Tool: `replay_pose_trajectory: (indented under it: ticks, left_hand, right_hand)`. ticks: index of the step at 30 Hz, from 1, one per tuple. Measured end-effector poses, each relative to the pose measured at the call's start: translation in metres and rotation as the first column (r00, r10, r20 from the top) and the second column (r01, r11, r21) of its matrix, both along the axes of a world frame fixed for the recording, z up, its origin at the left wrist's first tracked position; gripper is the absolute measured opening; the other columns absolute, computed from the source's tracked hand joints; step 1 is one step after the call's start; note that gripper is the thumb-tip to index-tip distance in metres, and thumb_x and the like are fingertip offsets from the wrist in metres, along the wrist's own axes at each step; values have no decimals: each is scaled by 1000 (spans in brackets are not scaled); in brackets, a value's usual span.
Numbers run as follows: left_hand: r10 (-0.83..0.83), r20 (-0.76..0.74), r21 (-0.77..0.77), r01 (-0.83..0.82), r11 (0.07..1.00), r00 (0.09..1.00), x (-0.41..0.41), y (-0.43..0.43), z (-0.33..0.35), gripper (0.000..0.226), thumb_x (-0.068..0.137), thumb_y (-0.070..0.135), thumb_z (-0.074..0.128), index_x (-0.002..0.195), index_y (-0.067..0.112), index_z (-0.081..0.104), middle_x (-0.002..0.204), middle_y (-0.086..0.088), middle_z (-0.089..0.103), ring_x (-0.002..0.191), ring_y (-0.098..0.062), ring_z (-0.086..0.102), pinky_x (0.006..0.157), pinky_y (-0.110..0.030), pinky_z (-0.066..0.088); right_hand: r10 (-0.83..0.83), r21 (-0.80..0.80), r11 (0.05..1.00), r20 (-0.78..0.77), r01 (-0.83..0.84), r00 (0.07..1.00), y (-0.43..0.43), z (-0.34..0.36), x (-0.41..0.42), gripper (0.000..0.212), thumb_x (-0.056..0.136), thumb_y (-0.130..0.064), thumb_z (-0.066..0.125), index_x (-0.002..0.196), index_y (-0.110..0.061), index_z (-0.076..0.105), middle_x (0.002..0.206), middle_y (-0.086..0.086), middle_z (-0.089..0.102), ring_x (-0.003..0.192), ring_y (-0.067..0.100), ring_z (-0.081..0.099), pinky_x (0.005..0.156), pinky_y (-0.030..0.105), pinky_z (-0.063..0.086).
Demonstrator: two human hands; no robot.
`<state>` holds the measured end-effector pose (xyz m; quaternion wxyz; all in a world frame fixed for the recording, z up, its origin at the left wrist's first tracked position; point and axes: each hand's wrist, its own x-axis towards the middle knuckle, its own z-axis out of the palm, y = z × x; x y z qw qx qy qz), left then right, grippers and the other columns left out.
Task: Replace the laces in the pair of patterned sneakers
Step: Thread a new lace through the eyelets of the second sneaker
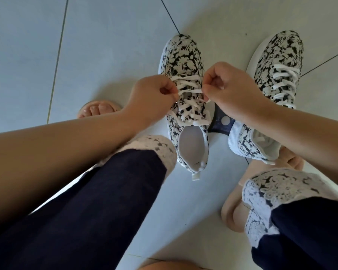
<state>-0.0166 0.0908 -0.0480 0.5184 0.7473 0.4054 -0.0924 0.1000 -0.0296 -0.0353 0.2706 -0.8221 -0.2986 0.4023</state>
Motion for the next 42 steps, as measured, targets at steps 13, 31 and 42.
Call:
replay_pose_trajectory:
  ticks: [13,31,42]
  left_hand:
    - [102,-95,-319,-128,939,990,5,3,5,19,89,4,52,72,14,54,87,-4,59,76,-13,57,65,-22,50]
    - [-304,-24,326,295,898,952,9,-13,-12,14,85,32,61,90,20,62,90,8,48,81,-7,44,71,-13,33]
    - [43,133,-297,-2,955,990,-3,-11,1,11,84,2,59,78,10,56,83,-7,62,63,-5,61,59,-14,51]
  right_hand:
    - [-466,-196,878,-551,436,692,6,6,12,16,94,-11,46,89,-16,60,69,-3,55,74,13,56,91,47,44]
    - [128,-3,991,270,-133,954,-12,-5,-2,13,87,-24,63,94,-14,68,78,-5,65,70,9,61,69,29,52]
    - [17,-4,1000,58,-17,998,-20,-7,5,9,92,-17,52,87,-12,58,71,-6,57,61,11,52,50,6,36]
